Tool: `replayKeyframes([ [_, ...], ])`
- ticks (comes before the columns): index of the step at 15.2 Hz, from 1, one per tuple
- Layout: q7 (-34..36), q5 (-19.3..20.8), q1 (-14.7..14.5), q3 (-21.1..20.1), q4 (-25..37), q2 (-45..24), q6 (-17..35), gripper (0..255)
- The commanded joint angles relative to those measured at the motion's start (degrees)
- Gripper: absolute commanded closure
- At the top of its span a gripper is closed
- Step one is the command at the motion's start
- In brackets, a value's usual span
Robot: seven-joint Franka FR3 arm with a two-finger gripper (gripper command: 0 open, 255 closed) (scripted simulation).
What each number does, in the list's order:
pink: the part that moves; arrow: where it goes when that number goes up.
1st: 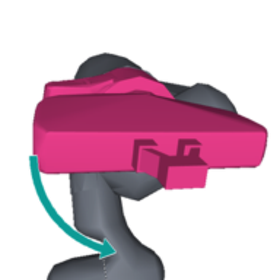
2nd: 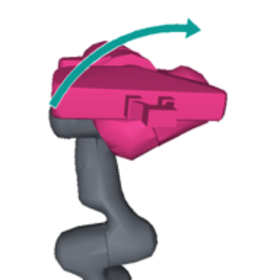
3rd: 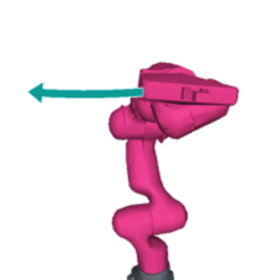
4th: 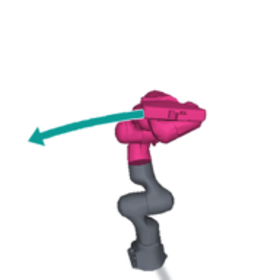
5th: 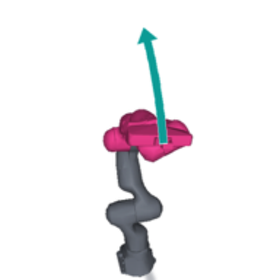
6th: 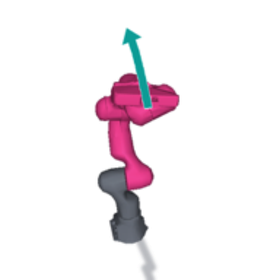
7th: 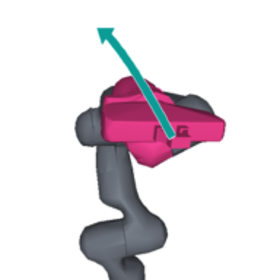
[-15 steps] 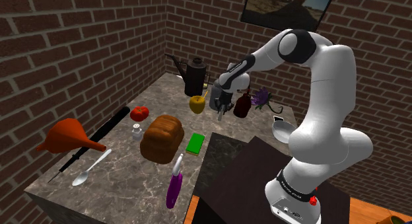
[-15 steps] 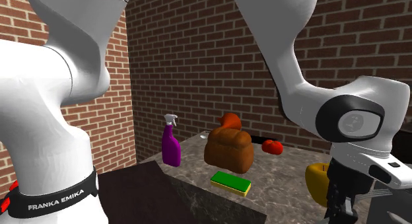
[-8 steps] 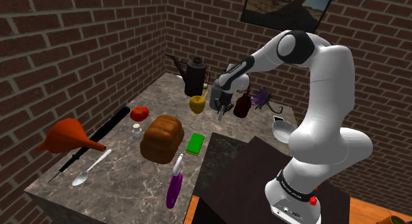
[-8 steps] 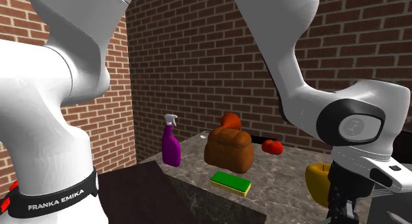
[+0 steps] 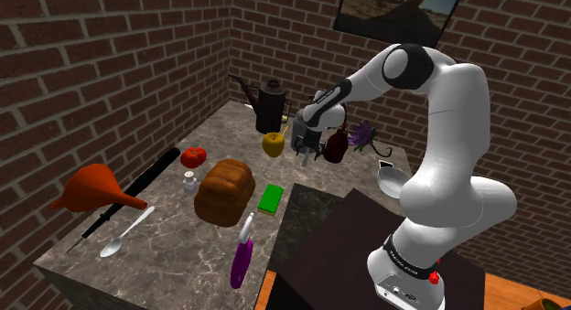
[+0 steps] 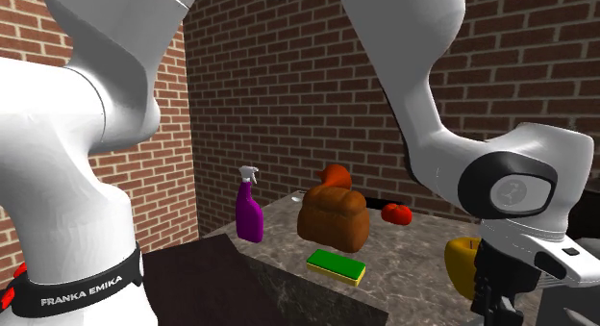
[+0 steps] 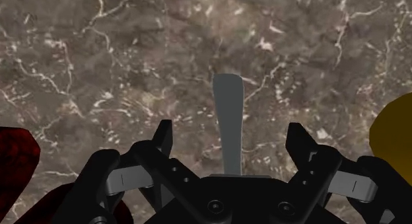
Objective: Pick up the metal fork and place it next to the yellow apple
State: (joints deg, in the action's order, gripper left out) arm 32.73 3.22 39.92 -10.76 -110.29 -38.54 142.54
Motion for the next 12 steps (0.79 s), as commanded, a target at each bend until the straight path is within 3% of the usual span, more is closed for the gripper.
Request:
replayKeyframes([
  [1, 0.1, -0.2, 0.1, -0.2, -0.3, 0.8, -1.7, 0],
  [4, -0.4, -0.9, 0.8, -0.8, -0.2, 4.7, -5.6, 0],
  [12, -0.4, -0.9, 0.8, -0.8, -0.2, 4.7, -5.6, 0],
])
